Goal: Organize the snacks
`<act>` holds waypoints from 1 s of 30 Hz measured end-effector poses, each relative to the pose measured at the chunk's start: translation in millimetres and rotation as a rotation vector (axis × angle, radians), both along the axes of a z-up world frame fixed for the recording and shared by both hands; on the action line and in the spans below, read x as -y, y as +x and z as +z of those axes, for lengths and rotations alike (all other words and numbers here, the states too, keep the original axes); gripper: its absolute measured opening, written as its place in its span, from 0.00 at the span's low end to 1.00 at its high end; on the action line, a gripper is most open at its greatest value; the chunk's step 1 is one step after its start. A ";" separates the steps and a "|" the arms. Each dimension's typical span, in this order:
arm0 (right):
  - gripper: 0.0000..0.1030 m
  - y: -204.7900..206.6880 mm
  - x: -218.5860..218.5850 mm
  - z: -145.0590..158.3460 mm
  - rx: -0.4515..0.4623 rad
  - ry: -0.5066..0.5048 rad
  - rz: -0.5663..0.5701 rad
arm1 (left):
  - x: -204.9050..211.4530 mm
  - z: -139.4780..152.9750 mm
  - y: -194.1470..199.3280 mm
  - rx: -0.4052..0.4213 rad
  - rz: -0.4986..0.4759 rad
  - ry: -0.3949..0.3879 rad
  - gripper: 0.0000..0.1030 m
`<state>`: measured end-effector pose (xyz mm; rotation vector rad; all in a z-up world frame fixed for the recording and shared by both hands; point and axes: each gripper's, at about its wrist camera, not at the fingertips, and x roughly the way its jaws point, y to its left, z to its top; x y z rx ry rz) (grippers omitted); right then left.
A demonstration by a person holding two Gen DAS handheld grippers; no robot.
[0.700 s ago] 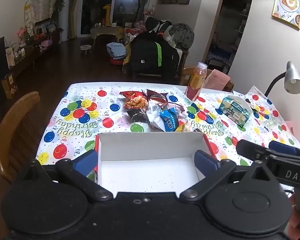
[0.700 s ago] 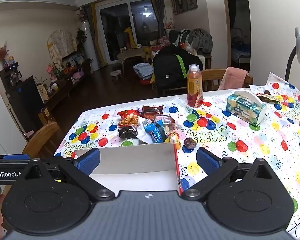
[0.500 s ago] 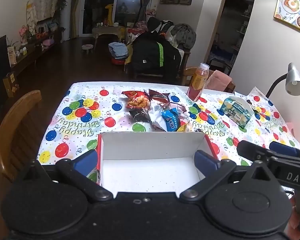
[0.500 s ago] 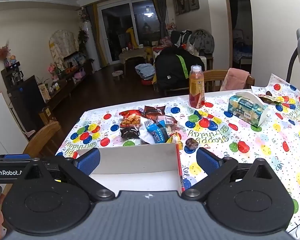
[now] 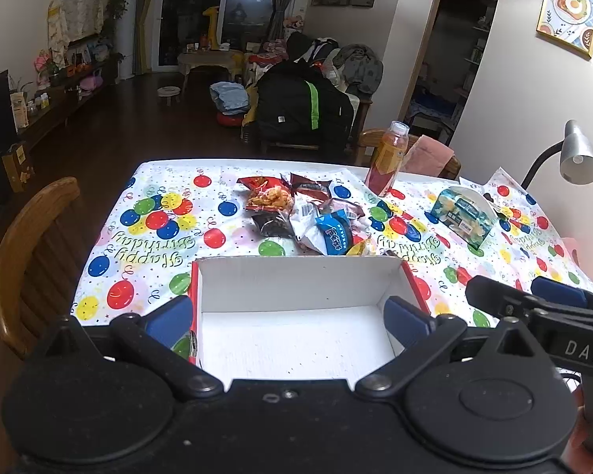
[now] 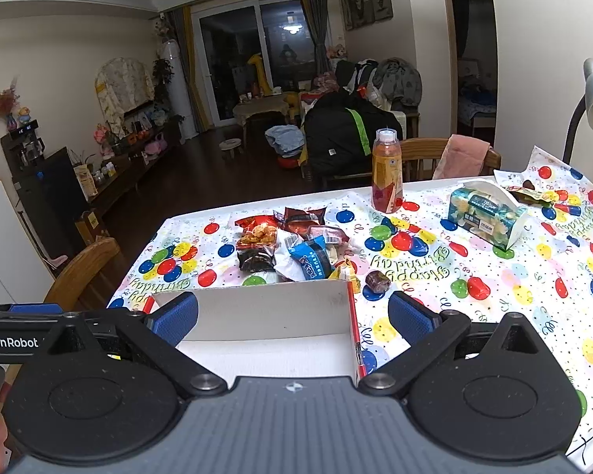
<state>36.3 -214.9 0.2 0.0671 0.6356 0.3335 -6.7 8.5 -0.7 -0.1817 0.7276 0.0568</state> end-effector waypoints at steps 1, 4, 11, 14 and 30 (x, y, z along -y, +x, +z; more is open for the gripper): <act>1.00 0.0 0.0 0.0 0.000 0.001 0.001 | 1.8 0.0 -0.6 0.000 -0.002 0.003 0.99; 1.00 -1.2 -0.5 0.8 0.003 -0.002 0.001 | 3.8 0.6 -2.2 0.000 -0.006 0.006 0.99; 1.00 -2.6 2.1 4.6 0.009 0.001 0.009 | 4.8 2.5 -1.7 0.000 -0.012 0.011 0.99; 1.00 -3.1 1.5 4.5 0.014 -0.001 0.013 | 4.7 3.2 -2.4 0.001 -0.015 0.013 0.99; 1.00 -3.7 0.6 4.1 0.017 -0.005 0.009 | 5.8 4.6 -2.8 0.001 -0.016 0.012 0.99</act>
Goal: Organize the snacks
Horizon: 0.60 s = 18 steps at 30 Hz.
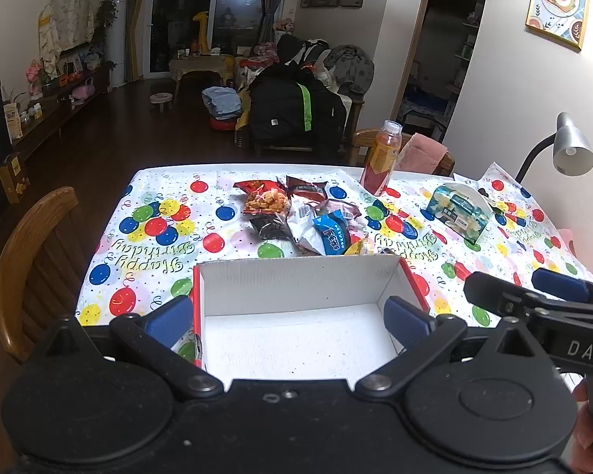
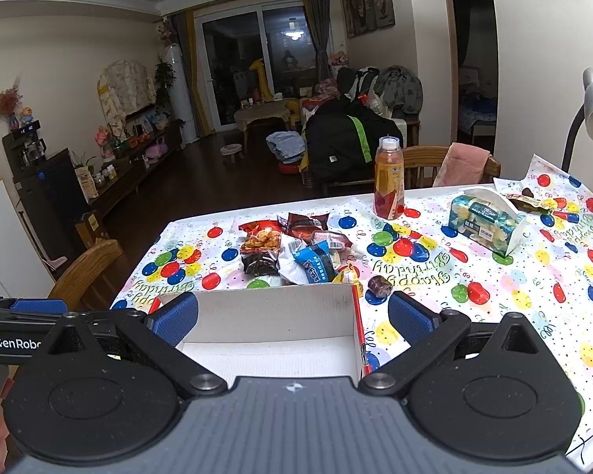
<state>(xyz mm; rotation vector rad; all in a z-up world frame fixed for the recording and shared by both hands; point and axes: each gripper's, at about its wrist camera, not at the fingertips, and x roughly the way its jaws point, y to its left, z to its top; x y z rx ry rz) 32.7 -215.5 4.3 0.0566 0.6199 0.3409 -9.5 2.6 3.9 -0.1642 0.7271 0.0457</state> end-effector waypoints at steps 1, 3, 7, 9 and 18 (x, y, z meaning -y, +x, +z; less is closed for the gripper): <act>1.00 0.0 0.0 -0.3 0.000 0.001 0.001 | 0.2 0.5 -0.3 0.000 -0.002 -0.001 0.99; 1.00 -0.2 -0.2 -0.2 0.000 0.002 0.002 | 1.1 0.7 -0.4 0.001 -0.002 0.001 0.99; 1.00 -2.0 0.2 0.4 0.003 0.000 -0.003 | 1.7 0.4 0.0 0.001 0.001 0.000 0.99; 1.00 -2.4 0.0 0.5 0.002 0.000 -0.004 | 3.0 2.1 0.2 0.000 -0.005 0.000 0.99; 1.00 -11.2 -0.1 2.0 0.012 0.001 -0.016 | -1.1 4.9 -6.8 0.005 -0.030 -0.005 0.99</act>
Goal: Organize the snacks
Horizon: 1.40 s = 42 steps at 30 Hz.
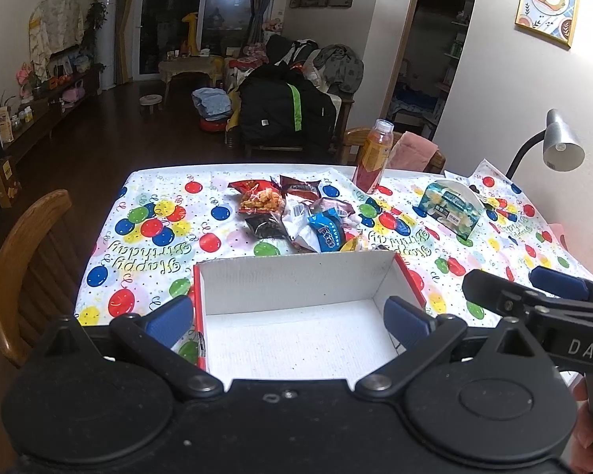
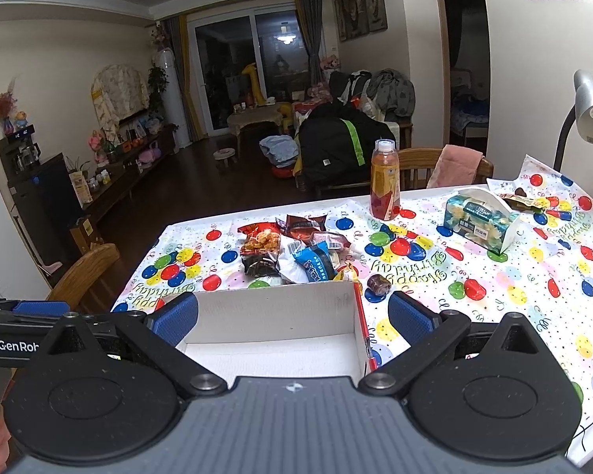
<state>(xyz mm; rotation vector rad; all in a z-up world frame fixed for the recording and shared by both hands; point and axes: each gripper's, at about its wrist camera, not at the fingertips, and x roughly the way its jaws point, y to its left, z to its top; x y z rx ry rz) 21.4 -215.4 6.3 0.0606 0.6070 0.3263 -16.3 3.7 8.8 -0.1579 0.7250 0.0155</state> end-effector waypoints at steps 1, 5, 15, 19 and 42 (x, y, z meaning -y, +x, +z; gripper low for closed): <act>1.00 0.1 -0.1 0.2 0.000 0.000 0.000 | -1.3 -0.1 -0.5 0.000 -0.003 -0.002 0.99; 1.00 -3.2 0.7 0.8 0.001 -0.002 -0.007 | -2.7 0.0 -3.8 0.004 -0.014 -0.004 0.99; 1.00 -10.0 1.7 -2.8 -0.007 0.003 -0.012 | -2.9 -7.6 -2.6 -0.001 -0.030 -0.030 0.99; 1.00 -3.7 1.8 -7.3 -0.018 0.006 -0.013 | -2.7 -12.6 5.7 -0.012 -0.032 -0.037 0.99; 0.99 183.0 51.2 -5.8 -0.212 -0.089 0.085 | -0.2 -22.2 133.0 -0.100 -0.056 -0.011 0.99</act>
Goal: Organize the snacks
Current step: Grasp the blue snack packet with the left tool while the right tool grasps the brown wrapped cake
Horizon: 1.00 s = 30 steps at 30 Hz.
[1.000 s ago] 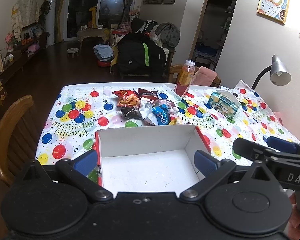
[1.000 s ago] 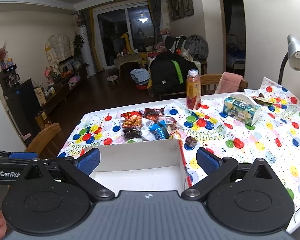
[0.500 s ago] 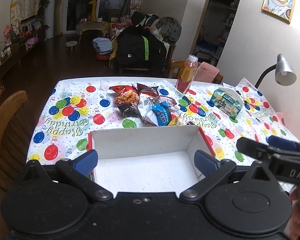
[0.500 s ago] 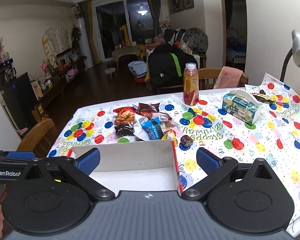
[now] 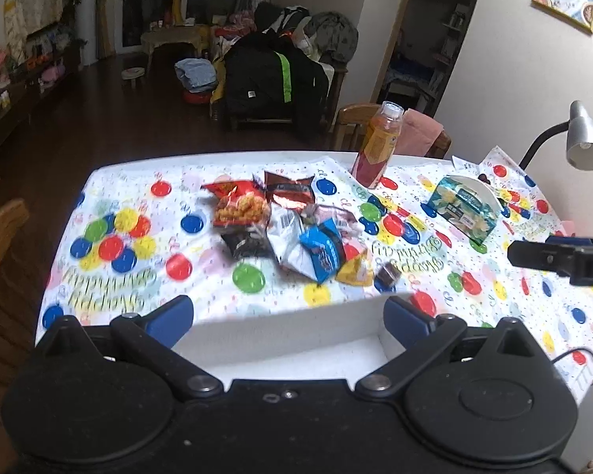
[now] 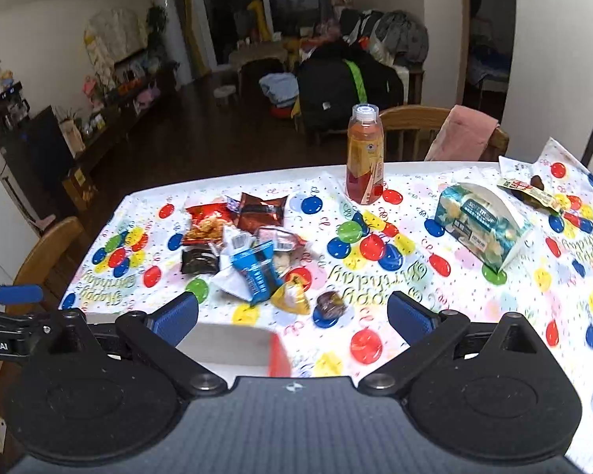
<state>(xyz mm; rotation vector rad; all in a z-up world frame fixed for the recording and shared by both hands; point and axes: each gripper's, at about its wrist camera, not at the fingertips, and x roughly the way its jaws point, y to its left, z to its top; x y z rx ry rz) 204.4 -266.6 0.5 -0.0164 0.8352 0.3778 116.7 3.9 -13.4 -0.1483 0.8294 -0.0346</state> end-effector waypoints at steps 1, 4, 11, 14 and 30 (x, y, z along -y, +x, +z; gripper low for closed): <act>0.99 11.4 2.2 -1.9 -0.017 -0.003 0.013 | 2.5 0.2 8.1 -0.006 -0.001 0.011 0.99; 0.99 42.0 7.2 -9.9 -0.065 -0.022 0.034 | 9.7 -0.3 32.8 -0.031 -0.021 0.019 0.99; 0.93 92.7 4.7 -39.3 -0.103 -0.102 0.144 | 25.2 -11.7 89.6 -0.112 -0.036 0.014 0.93; 0.88 104.7 1.7 -59.5 -0.129 -0.123 0.202 | 30.5 -22.0 112.9 -0.162 -0.027 -0.024 0.90; 0.69 147.9 -11.0 -158.9 -0.256 -0.174 0.341 | 53.0 -113.5 217.5 -0.437 0.122 -0.156 0.78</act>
